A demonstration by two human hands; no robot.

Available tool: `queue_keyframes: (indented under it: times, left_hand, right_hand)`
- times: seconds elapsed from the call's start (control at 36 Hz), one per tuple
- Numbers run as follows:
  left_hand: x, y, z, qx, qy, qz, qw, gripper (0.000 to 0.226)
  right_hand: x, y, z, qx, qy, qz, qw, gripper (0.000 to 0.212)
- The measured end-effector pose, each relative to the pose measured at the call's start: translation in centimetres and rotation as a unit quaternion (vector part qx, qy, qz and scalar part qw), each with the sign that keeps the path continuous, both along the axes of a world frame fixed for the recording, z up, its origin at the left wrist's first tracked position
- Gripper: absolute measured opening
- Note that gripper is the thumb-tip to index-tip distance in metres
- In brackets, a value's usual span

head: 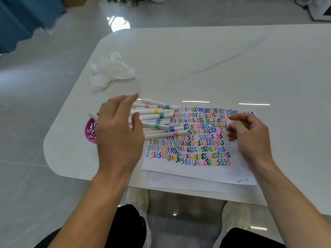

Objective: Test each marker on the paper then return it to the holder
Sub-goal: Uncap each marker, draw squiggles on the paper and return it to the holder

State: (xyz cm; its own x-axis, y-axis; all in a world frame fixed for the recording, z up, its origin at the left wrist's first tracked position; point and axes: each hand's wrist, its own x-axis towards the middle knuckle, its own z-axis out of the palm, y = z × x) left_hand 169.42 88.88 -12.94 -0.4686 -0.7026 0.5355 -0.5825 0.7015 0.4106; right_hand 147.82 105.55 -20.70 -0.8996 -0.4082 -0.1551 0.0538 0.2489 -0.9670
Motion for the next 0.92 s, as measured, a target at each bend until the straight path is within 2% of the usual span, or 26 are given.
queue_keyframes:
  times: [0.06, 0.14, 0.25, 0.36, 0.64, 0.92]
  left_hand:
    - [-0.7, 0.4, -0.2, -0.009, -0.007, -0.027, 1.0, 0.038]
    - [-1.6, 1.1, -0.9, 0.037, -0.042, -0.067, 0.996, 0.028]
    - [-2.8, 1.7, -2.2, 0.114, -0.143, -0.096, 0.978, 0.019]
    - [-3.4, 1.3, -3.5, 0.171, -0.233, -0.143, 0.947, 0.023]
    - [-4.7, 1.0, -4.8, 0.155, -0.243, -0.129, 0.949, 0.012]
    - [-5.7, 1.6, -5.2, 0.147, -0.263, -0.159, 0.94, 0.016]
  right_hand:
    - [0.0, 0.1, 0.0, 0.002, 0.006, 0.0, 1.0, 0.022]
    - [-0.1, 0.2, -0.1, 0.026, 0.049, 0.009, 0.998, 0.023]
    - [0.0, 0.3, -0.3, 0.044, 0.082, 0.025, 0.995, 0.023]
    - [-0.1, 0.4, -0.3, 0.052, 0.09, 0.029, 0.994, 0.02]
    - [-0.4, 0.6, -0.4, 0.065, 0.067, 0.039, 0.995, 0.018]
    - [-0.3, 0.7, -0.8, 0.091, 0.063, 0.052, 0.992, 0.018]
